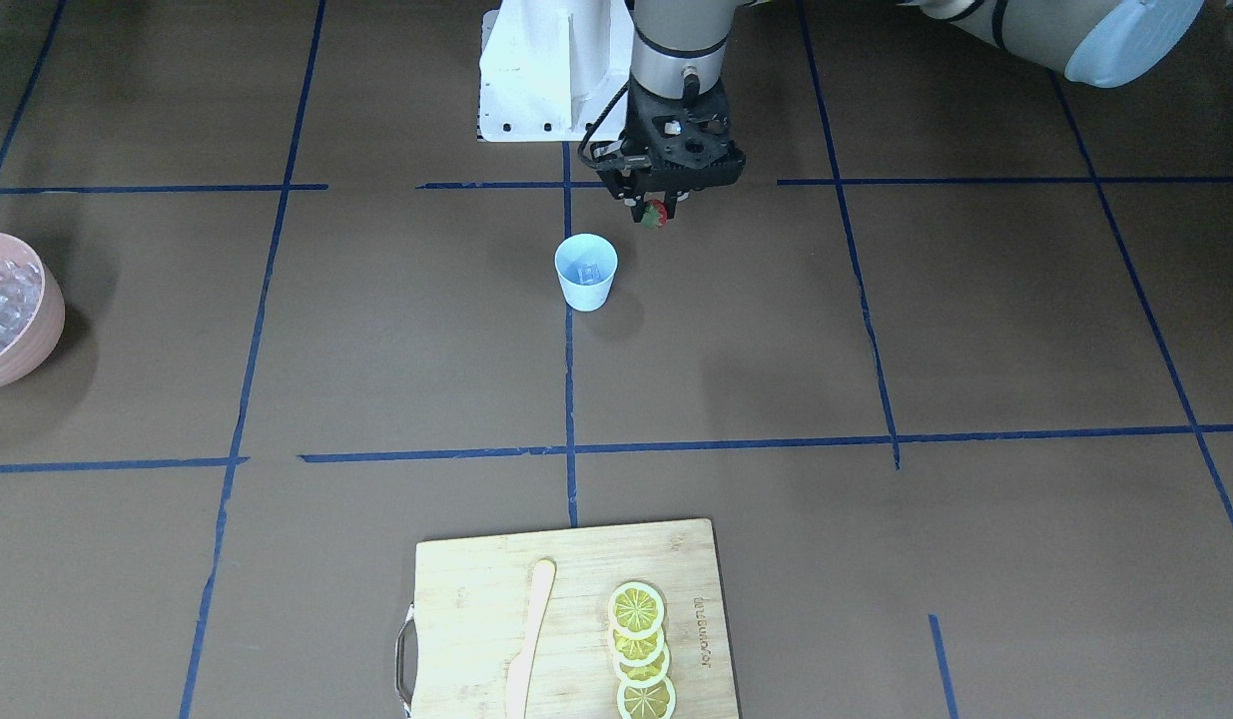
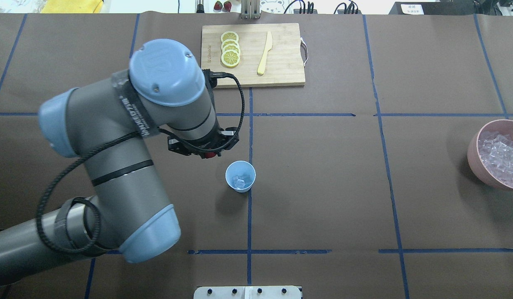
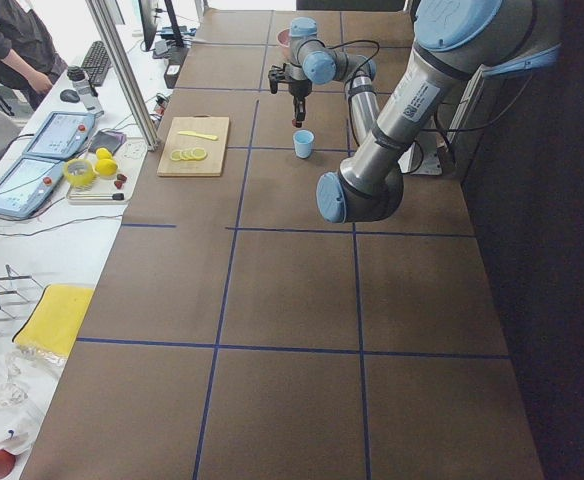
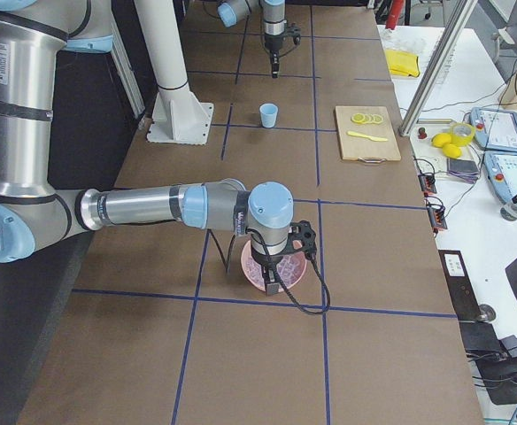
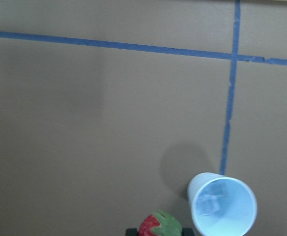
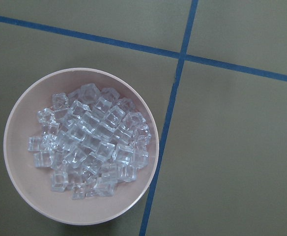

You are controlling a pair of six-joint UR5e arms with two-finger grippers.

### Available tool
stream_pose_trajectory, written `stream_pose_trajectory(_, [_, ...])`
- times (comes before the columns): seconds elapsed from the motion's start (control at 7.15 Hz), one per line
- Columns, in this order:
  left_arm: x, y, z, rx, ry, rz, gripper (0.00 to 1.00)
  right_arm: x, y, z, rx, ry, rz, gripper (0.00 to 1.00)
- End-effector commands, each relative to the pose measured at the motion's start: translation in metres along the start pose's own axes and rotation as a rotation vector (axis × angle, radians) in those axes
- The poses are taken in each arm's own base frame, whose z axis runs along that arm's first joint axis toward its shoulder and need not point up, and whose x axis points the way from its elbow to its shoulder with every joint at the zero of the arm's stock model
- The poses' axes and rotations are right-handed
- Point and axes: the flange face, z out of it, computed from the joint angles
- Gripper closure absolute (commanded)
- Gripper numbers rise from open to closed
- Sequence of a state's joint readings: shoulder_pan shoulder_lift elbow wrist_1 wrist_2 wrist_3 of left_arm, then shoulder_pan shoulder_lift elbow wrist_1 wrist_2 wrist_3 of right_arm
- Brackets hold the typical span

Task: Put ice and strawberries in cup
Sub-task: 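Carry the strawberry with the left gripper over the light-blue cup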

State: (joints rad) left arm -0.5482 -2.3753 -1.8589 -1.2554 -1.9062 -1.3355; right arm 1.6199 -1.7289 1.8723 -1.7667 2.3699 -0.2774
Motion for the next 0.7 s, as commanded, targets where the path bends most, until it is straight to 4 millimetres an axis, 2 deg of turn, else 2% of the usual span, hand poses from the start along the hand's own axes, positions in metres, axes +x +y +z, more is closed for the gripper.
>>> stream_pose_trajectory(0.0, [0.0565, 0.0261, 0.0549, 0.003, -0.006, -0.017, 0.99, -0.0003, -0.0002, -0.0003, 0.001, 0.000, 0.000, 0.01])
stream_pose_trajectory(0.56, [0.0527, 0.0317, 0.0624, -0.006, -0.011, -0.028, 0.94, 0.0002, -0.0001, 0.0002, 0.000, 0.000, 0.001, 0.01])
